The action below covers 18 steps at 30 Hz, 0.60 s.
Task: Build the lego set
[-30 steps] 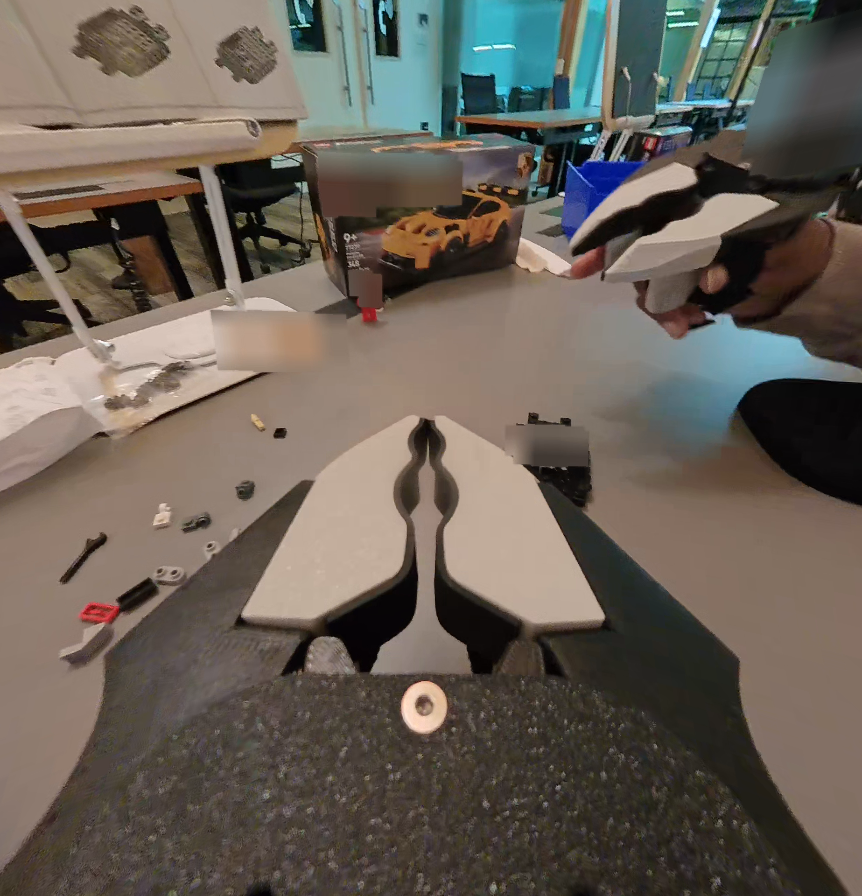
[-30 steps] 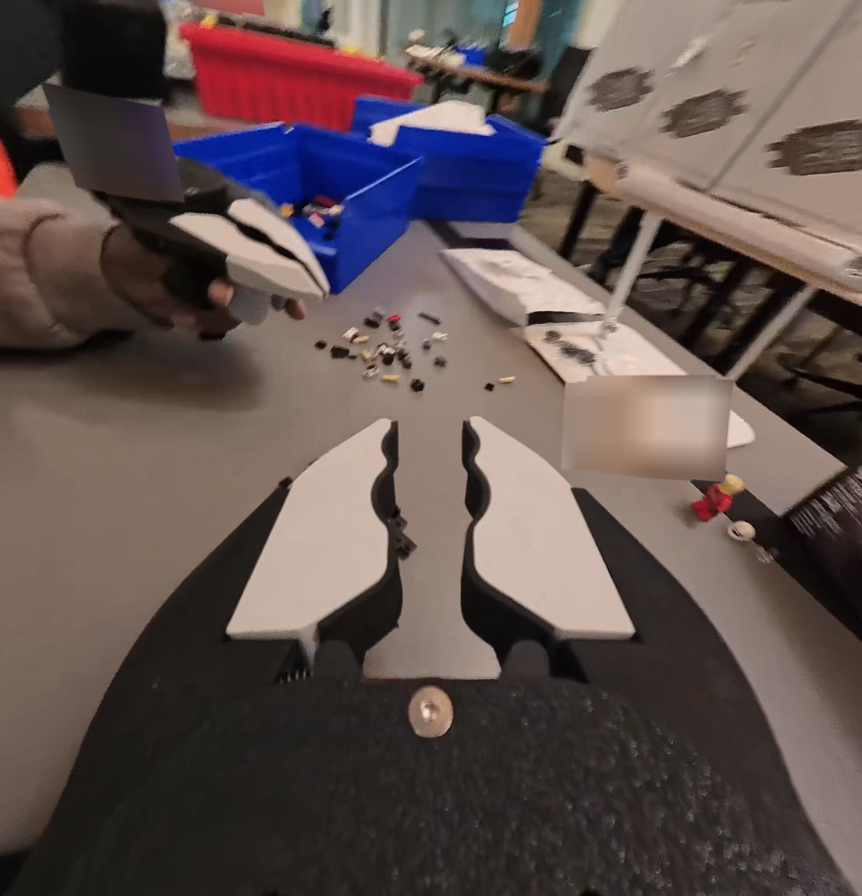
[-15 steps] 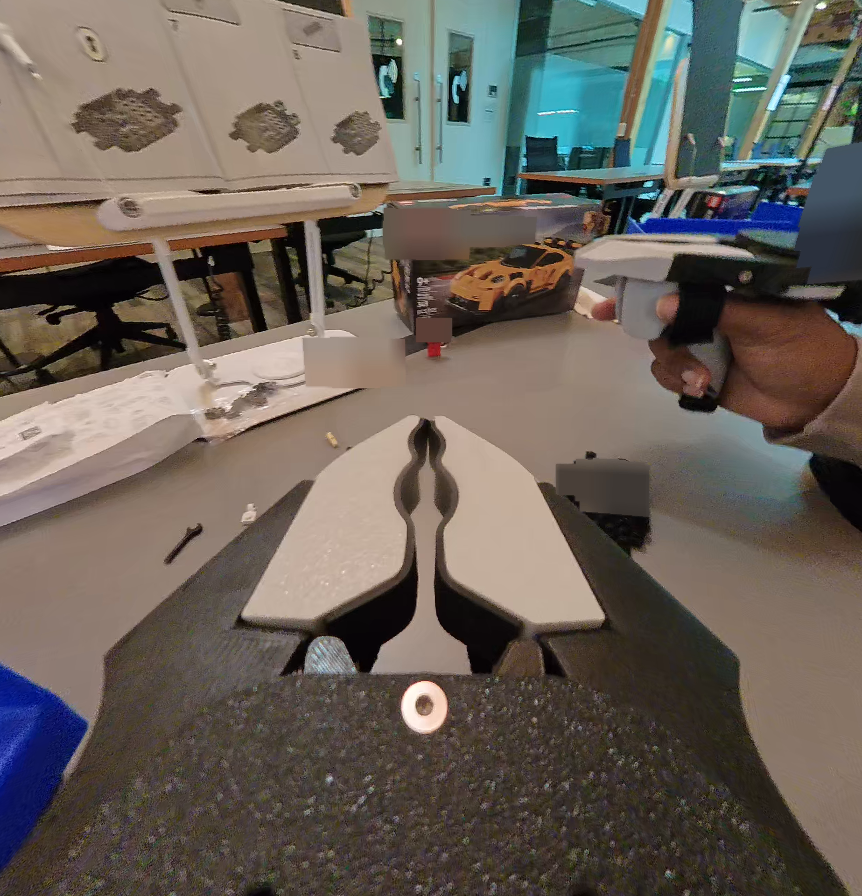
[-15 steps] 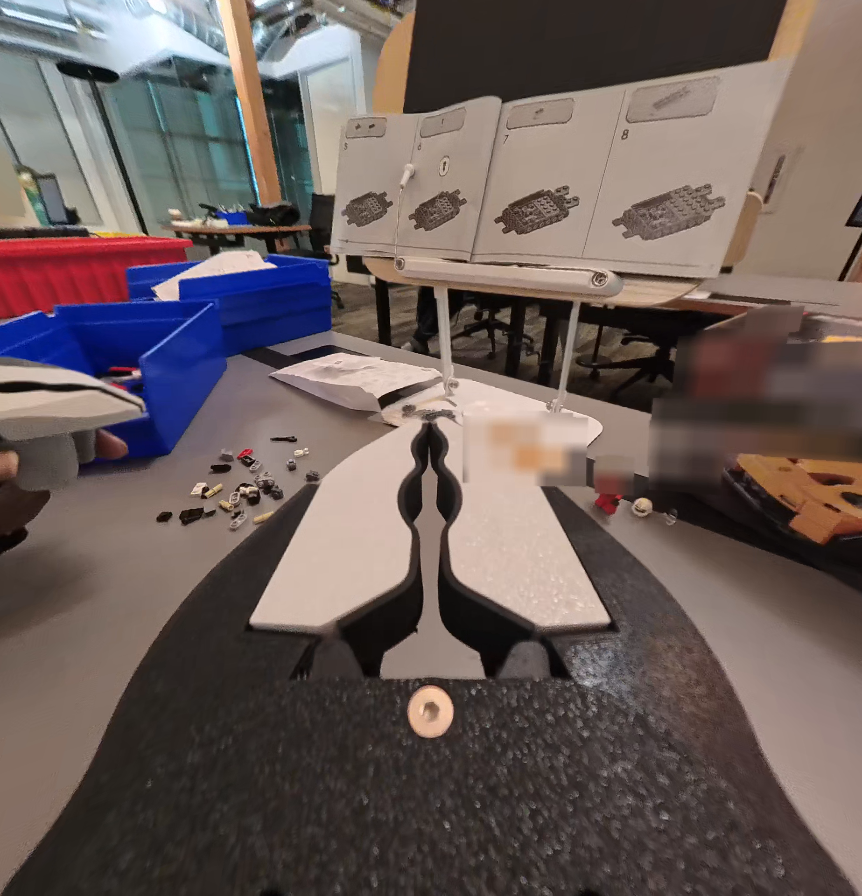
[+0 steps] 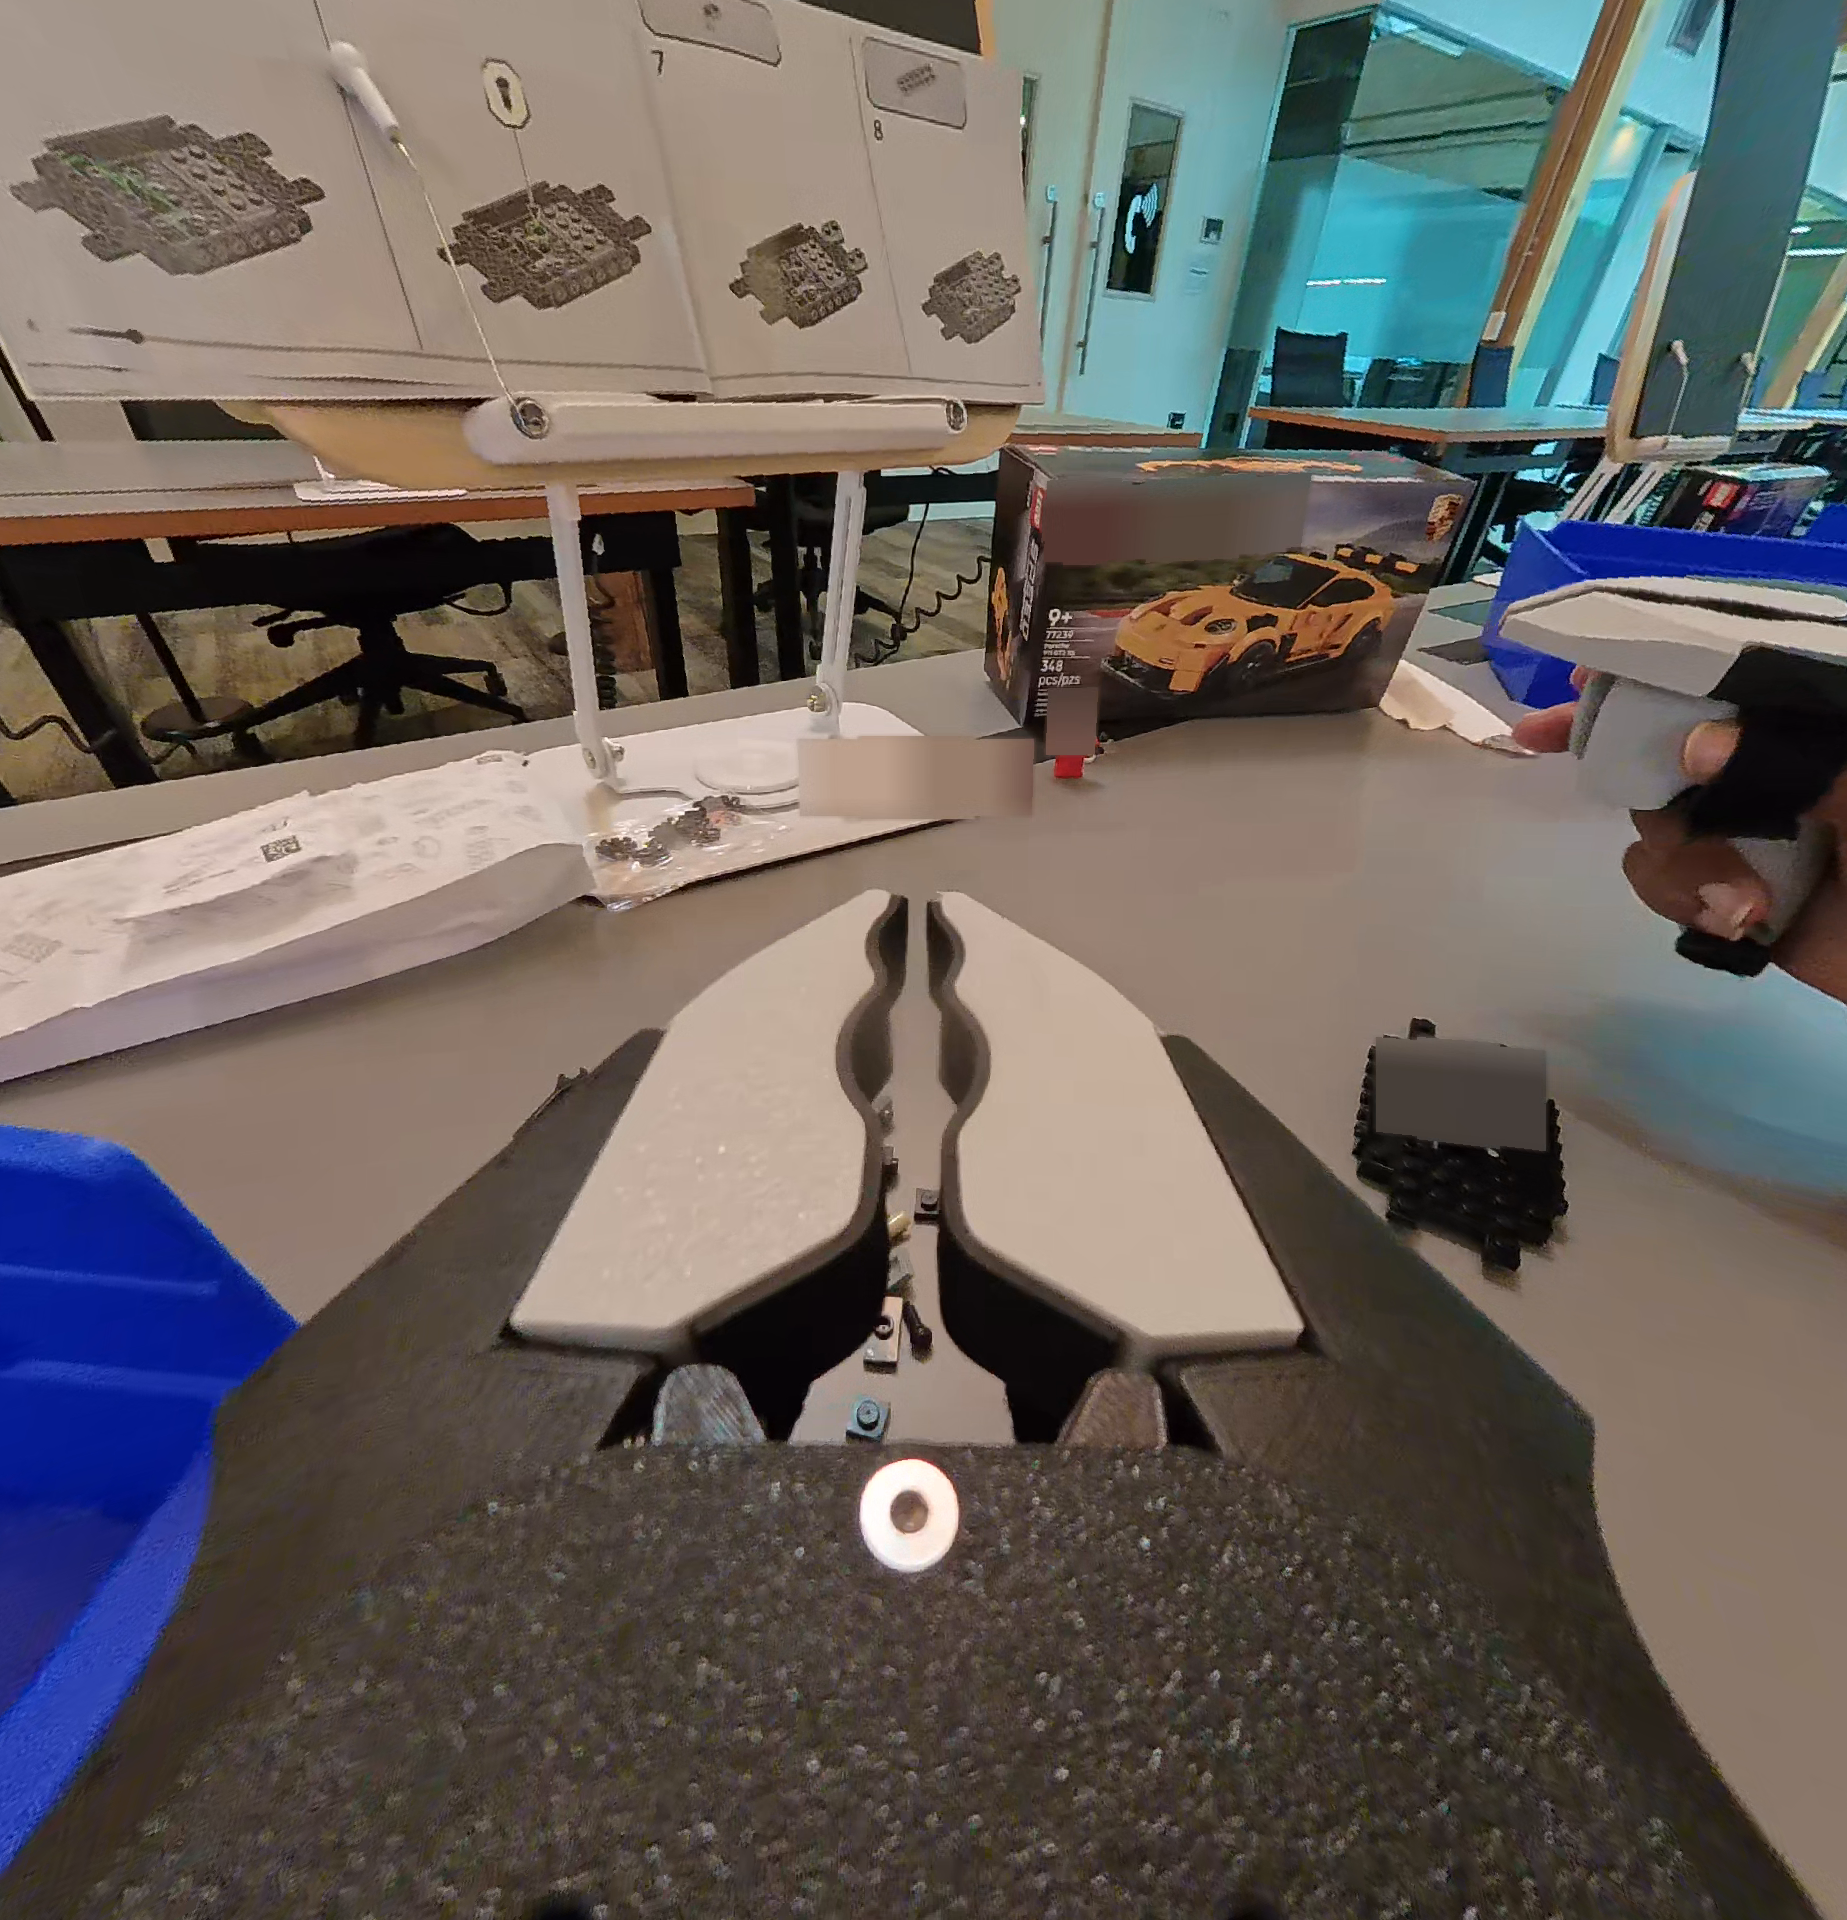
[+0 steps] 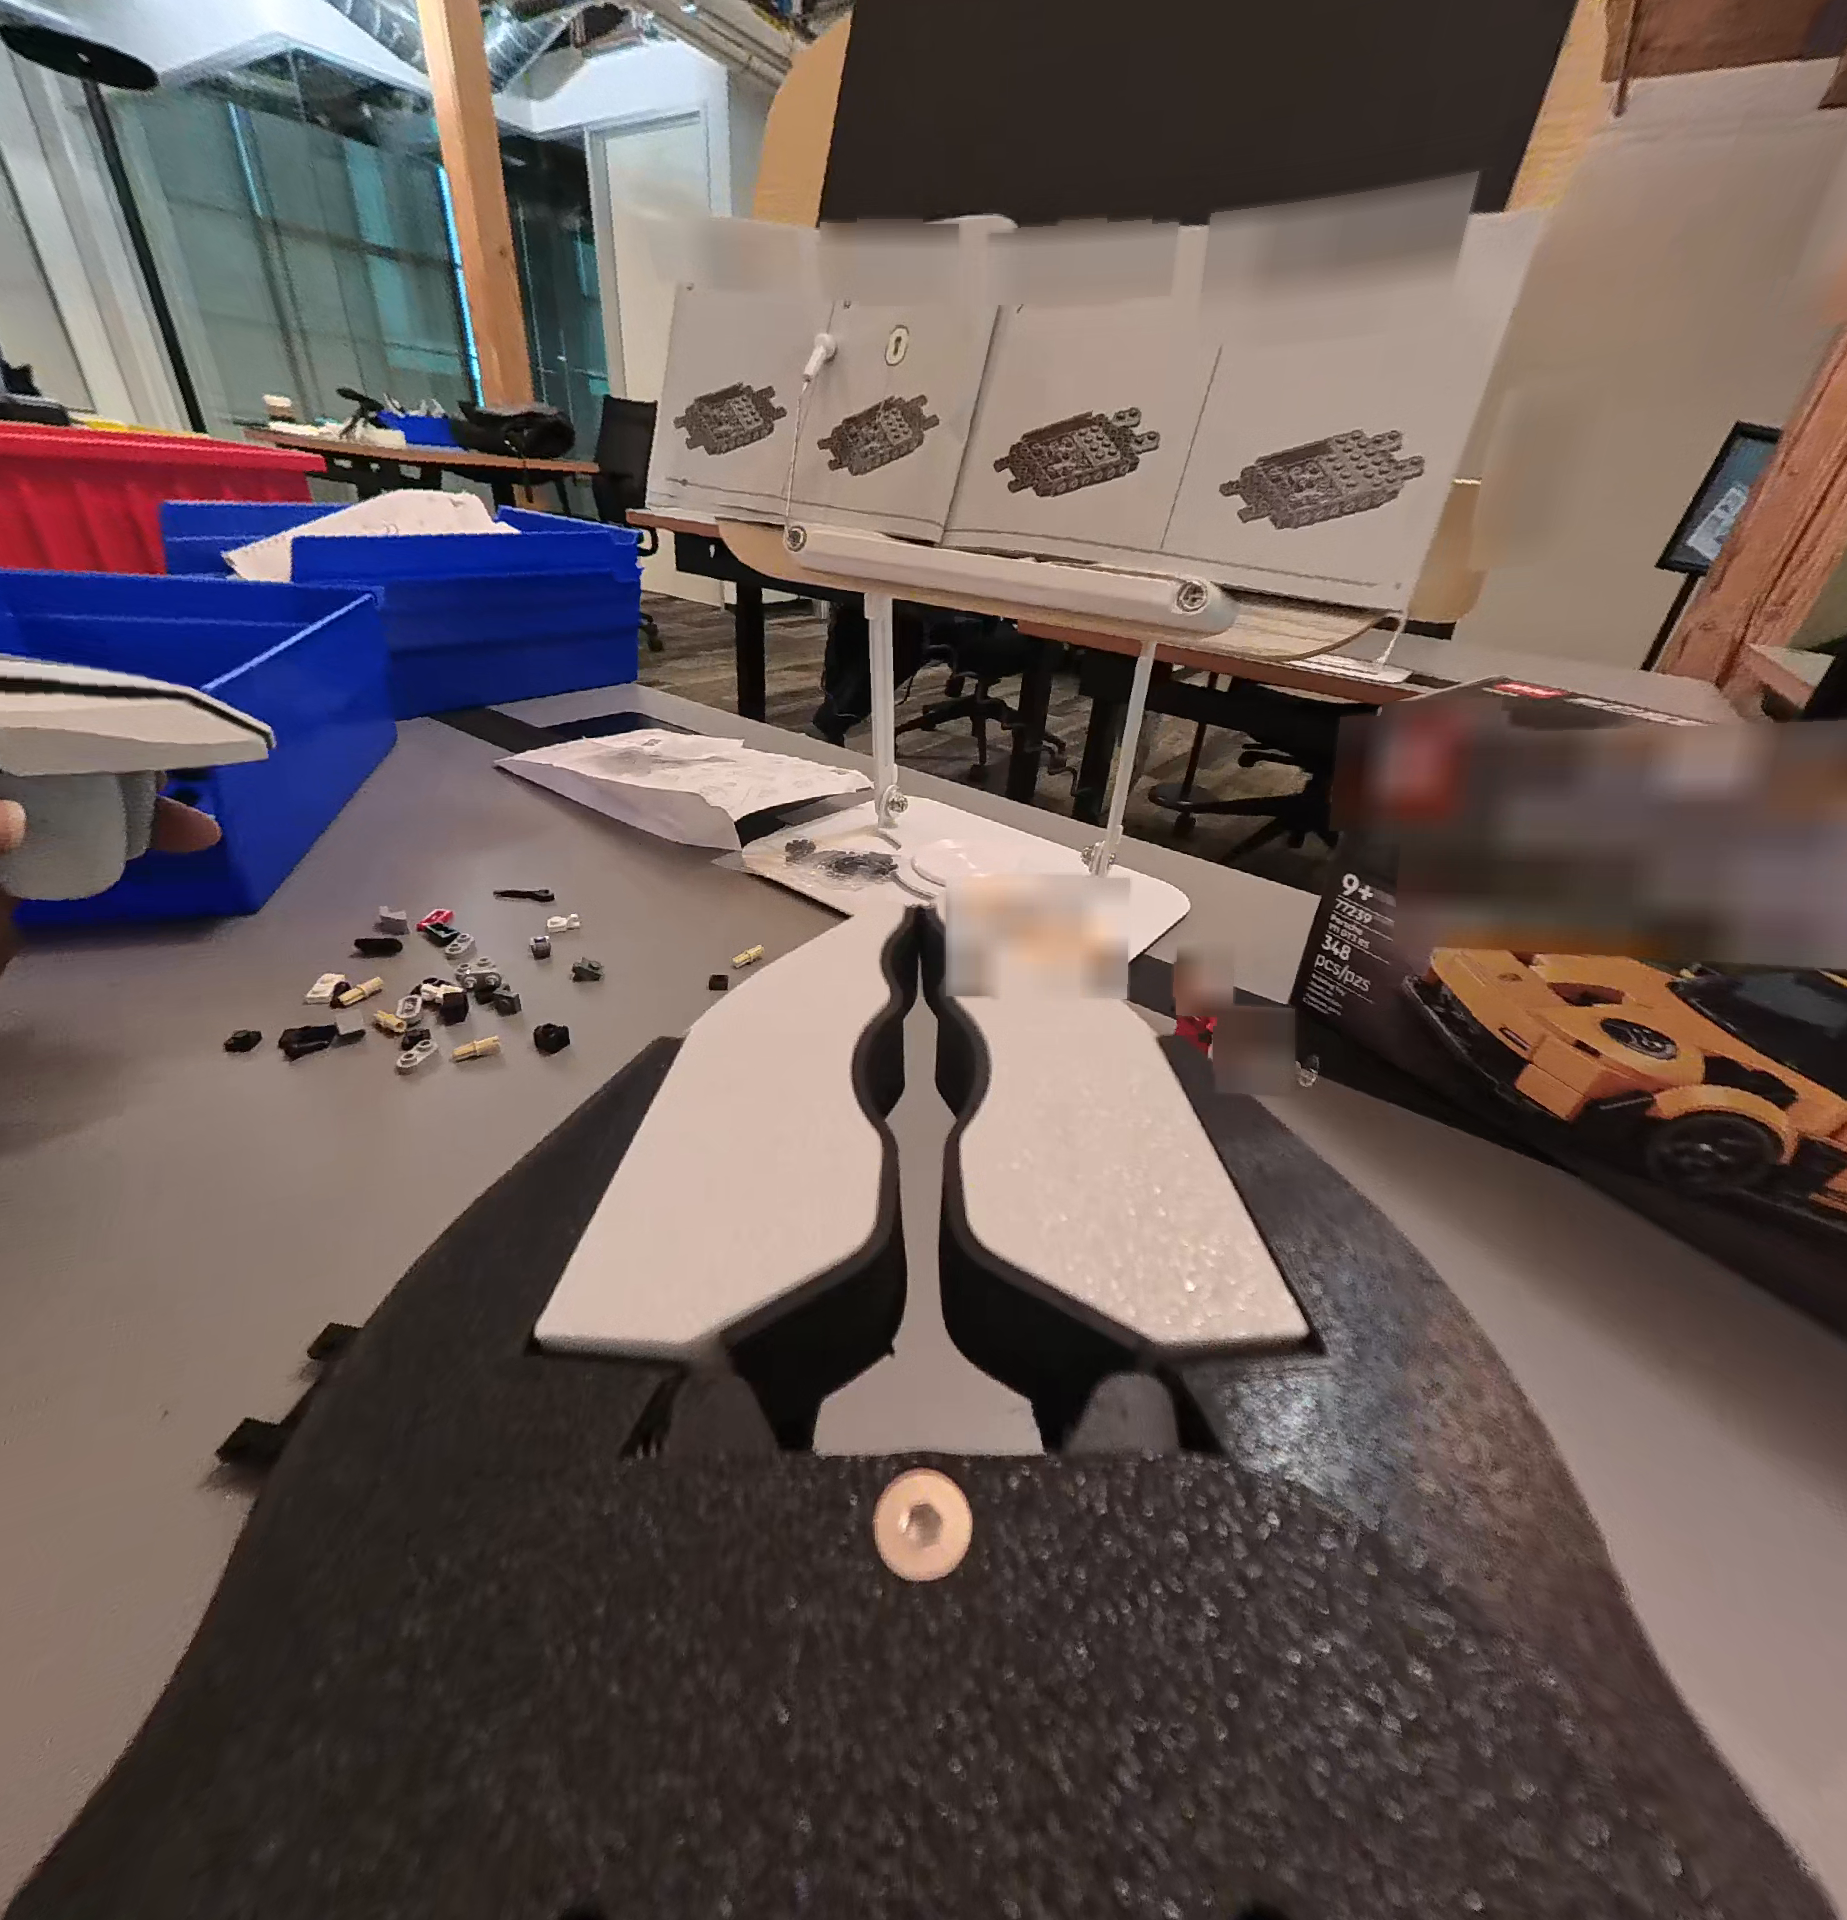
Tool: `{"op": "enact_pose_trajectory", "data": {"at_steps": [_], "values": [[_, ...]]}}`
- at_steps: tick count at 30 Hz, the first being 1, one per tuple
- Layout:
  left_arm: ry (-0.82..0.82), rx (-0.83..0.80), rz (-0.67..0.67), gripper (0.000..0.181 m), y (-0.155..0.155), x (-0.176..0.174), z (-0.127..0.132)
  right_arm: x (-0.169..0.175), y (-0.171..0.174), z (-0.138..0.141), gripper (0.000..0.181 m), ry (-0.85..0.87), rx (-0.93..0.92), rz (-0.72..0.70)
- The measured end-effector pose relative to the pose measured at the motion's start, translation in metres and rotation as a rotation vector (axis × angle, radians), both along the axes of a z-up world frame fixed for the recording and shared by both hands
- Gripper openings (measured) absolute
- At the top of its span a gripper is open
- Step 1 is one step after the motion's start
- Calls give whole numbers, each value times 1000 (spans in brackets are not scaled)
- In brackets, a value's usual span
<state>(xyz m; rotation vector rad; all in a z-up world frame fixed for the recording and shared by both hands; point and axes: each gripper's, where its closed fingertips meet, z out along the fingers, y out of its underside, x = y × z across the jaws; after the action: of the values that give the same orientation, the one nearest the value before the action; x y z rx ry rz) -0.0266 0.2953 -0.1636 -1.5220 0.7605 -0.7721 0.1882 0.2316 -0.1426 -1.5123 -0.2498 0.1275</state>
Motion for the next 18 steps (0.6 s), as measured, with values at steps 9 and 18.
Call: {"op": "enact_pose_trajectory", "data": {"at_steps": [9,18], "values": [[12,50,12,7,3,-2,1,2,5,-10,5,-13,-51,-15],[16,58,24,6,7,-4,2,1,7,-15,2,13,-80,4]]}}
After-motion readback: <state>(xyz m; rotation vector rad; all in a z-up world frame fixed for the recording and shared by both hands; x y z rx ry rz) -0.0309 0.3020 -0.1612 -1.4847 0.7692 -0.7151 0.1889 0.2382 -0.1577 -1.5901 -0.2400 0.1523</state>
